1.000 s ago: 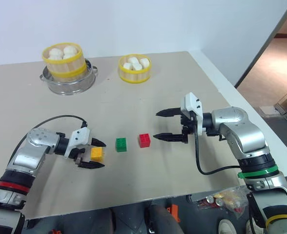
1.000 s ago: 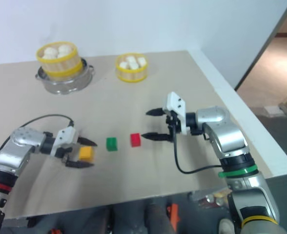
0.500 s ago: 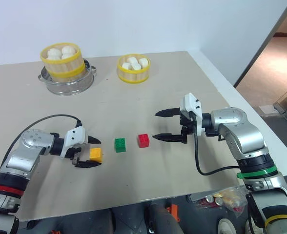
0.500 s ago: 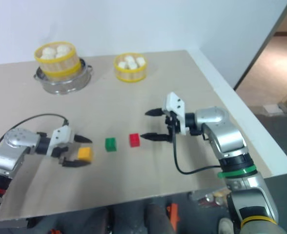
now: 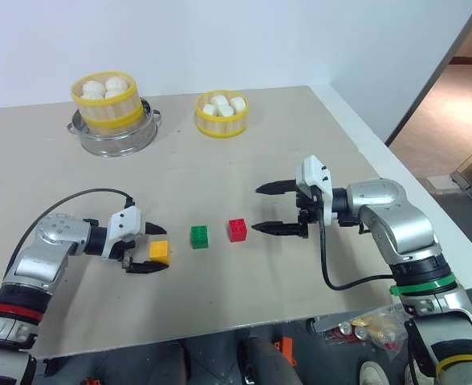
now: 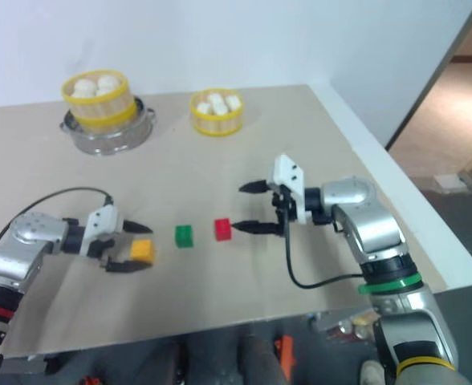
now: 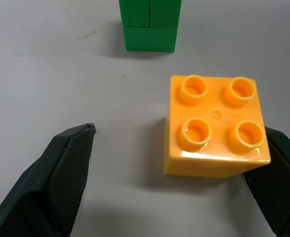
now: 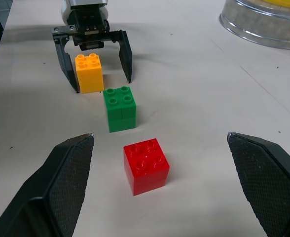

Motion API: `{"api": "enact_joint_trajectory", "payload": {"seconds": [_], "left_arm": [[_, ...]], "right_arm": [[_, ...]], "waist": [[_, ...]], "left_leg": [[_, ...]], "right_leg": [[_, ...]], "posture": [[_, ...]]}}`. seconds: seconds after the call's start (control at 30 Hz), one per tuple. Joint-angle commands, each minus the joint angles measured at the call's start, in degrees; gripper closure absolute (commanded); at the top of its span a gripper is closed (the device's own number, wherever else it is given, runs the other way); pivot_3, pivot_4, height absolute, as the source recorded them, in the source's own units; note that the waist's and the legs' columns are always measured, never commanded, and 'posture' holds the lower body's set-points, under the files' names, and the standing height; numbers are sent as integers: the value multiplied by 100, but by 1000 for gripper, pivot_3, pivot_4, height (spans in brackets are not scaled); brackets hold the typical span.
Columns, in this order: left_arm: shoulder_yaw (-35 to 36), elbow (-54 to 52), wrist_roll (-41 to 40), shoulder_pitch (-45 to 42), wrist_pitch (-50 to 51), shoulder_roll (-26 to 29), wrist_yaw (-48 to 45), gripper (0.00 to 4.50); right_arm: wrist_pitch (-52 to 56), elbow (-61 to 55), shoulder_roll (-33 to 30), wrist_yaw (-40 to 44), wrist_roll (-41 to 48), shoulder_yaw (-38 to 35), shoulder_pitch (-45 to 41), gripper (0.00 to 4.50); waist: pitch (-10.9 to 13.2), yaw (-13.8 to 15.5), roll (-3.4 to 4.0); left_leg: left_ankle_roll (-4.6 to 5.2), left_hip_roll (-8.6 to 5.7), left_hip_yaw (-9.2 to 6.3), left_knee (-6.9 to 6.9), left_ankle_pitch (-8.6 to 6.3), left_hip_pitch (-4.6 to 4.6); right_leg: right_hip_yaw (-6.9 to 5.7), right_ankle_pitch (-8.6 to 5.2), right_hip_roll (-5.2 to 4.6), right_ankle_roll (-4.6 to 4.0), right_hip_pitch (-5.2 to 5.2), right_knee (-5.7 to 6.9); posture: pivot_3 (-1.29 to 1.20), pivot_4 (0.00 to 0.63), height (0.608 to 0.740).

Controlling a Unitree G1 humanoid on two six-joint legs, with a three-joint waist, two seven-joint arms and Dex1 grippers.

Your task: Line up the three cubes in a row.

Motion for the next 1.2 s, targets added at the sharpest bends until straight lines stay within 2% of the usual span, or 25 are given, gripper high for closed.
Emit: {"api": "enact_joint_trajectory", "payload": {"seconds": [0.03, 0.3, 0.7, 1.07, 1.2], "left_arm": [[157, 292, 117, -238, -22, 29, 212, 13], [118, 595, 199, -443, -210, 15, 162, 13], [102, 336, 73, -355, -181, 23, -64, 13], [491, -562, -504, -406, 884, 306, -138, 13], [996, -946, -1154, -626, 1952, 419, 98, 13]], "right_arm": [[-26, -263, -52, 27, 37, -51, -8, 0], [3, -280, -78, 41, 36, -55, 8, 0], [-12, -251, -69, 52, 14, -34, 9, 0], [-24, -200, -56, 50, -7, -30, 16, 0], [104, -247, -35, -2, 121, -149, 13, 0]], "waist": [[0, 0, 0], [0, -9, 0], [0, -6, 0], [1, -12, -1], [4, -10, -6]], "left_leg": [[3, 0, 0, 0, 4, 1], [-3, 0, 6, -4, 22, 4], [-4, -4, 3, -18, 22, 2], [-5, -3, 1, -20, 21, -10], [-5, -3, -1, -20, 20, -10]], "right_leg": [[0, 3, 0, -2, 0, 0], [10, 13, 2, -2, -2, 0], [12, 10, 4, -4, -5, -1], [10, 16, 6, 13, -15, -2], [8, 14, 5, 11, -15, -2]], "posture": [[0, 150, 740], [0, 150, 740], [0, 150, 740], [0, 150, 740], [0, 150, 740]]}}
